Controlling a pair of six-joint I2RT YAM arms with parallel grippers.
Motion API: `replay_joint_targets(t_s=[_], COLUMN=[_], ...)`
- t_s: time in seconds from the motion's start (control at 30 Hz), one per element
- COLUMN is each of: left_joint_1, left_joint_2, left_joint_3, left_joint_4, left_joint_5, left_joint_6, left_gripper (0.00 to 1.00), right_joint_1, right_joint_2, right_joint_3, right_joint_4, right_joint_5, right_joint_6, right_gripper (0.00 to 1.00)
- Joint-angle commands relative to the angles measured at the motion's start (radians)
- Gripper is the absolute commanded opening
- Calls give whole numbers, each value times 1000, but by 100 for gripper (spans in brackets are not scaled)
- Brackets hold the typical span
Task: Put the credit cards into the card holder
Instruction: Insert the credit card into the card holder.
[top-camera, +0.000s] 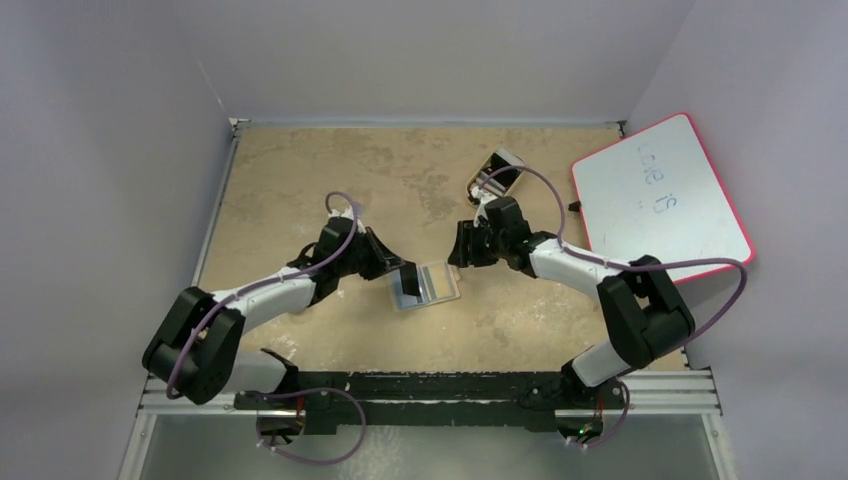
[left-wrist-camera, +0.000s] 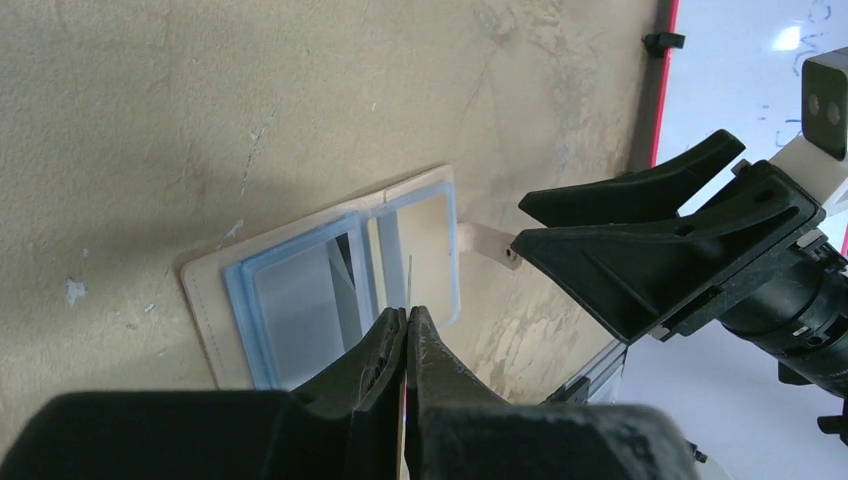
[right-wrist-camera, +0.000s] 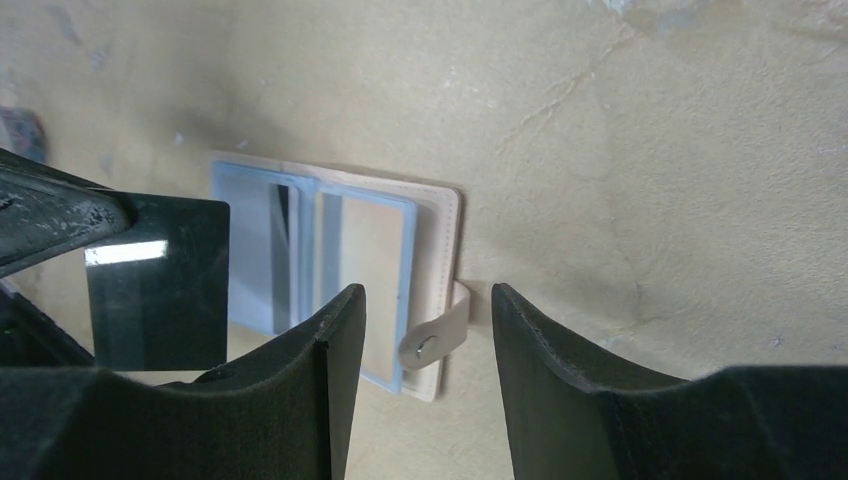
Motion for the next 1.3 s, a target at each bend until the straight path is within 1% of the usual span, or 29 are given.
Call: replay_joint_targets(t_s=[0.0, 0.1, 0.17, 0.27, 0.33, 0.4, 0.63, 0.87, 1.03, 1.13, 1.27], left_joint_1=[-4, -4, -4, -5, -4, -4, -4, -4, -4, -5, -4], left_joint_2=[59, 90, 109, 147, 178, 212, 269, 251, 191, 148, 152], left_joint_3=[-7, -21, -33, -38, -38, -38, -32, -49, -30, -17, 1], left_joint_4=[126, 169, 200, 213, 228, 276, 304, 304, 214, 176, 175], left_joint_5=[37, 36, 40, 46, 57, 80, 102, 90, 88, 84, 92], left_joint_6=[-16, -30, -38, -27, -22, -32, -36, -23, -14, -10, -3], left_gripper=[0, 0, 0, 0, 0, 0, 0, 0, 0, 0, 0], right_joint_1=[8, 14, 22, 28, 28, 30, 35, 34, 35, 35, 36], right_joint_2=[29, 57, 75, 96, 98, 94, 80, 68, 62, 67, 74], right_joint_3=[63, 63, 61, 55, 45, 31, -37, -71, -68, -68, -69], right_joint_4=[-35, -19, -12, -8, -4, 5, 46, 67, 63, 62, 67], right_joint_5=[32, 6, 1, -2, 4, 5, 7, 34, 56, 56, 50], right_joint_6=[-75, -76, -75, -76, -68, -56, -13, 2, 0, 0, 3], right_gripper=[52, 52, 50, 42, 33, 25, 15, 10, 8, 8, 12])
